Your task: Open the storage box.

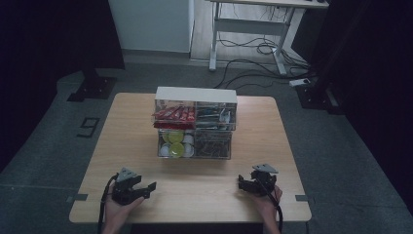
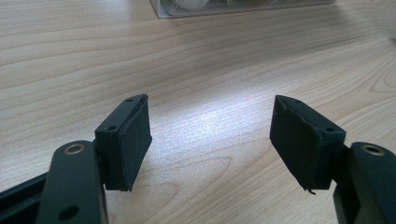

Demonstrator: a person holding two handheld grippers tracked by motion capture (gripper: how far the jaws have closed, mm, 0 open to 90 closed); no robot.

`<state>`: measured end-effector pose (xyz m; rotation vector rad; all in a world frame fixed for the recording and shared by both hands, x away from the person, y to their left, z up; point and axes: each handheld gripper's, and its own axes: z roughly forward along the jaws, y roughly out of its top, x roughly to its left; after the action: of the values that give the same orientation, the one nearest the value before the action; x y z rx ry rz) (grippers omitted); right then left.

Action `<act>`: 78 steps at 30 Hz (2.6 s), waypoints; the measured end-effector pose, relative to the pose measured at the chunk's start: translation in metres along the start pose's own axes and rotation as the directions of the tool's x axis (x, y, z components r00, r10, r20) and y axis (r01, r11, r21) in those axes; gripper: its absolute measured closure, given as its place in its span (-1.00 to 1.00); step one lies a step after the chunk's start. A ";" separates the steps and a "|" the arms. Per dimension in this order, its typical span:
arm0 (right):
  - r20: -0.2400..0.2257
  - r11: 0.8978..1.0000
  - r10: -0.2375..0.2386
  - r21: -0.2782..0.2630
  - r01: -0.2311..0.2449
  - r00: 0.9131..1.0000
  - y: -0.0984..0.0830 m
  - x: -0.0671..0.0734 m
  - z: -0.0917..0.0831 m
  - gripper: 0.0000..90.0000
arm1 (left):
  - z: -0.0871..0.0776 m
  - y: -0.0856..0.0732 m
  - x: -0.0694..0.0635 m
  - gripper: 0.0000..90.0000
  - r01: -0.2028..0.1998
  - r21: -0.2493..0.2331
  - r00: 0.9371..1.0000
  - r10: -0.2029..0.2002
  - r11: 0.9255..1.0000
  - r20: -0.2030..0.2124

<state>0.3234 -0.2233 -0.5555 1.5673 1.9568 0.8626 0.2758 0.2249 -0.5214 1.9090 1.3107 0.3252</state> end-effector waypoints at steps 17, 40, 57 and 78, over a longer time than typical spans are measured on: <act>-0.028 0.999 -0.024 -0.022 0.023 0.999 -0.005 -0.003 -0.006 -0.59 | 0.000 0.001 -0.002 -0.35 -0.002 0.007 1.000 0.002 1.000 0.009; -0.095 0.984 0.018 -0.175 -0.035 0.995 0.005 -0.013 -0.042 -0.11 | -0.005 0.001 0.000 -0.35 0.009 -0.003 1.000 -0.009 1.000 0.007; -0.181 0.968 -0.030 -0.250 -0.016 0.983 0.016 -0.006 -0.069 0.31 | -0.005 0.001 0.000 -0.35 0.012 -0.002 1.000 -0.012 1.000 0.008; -0.247 0.940 -0.073 -0.340 -0.016 0.966 0.026 0.011 -0.085 0.88 | -0.004 0.001 -0.003 -0.35 0.003 0.003 1.000 -0.003 1.000 0.003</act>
<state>0.2779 -0.2241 -0.4781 1.2724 1.8653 1.3680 0.2731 0.2240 -0.5175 1.9097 1.3128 0.3192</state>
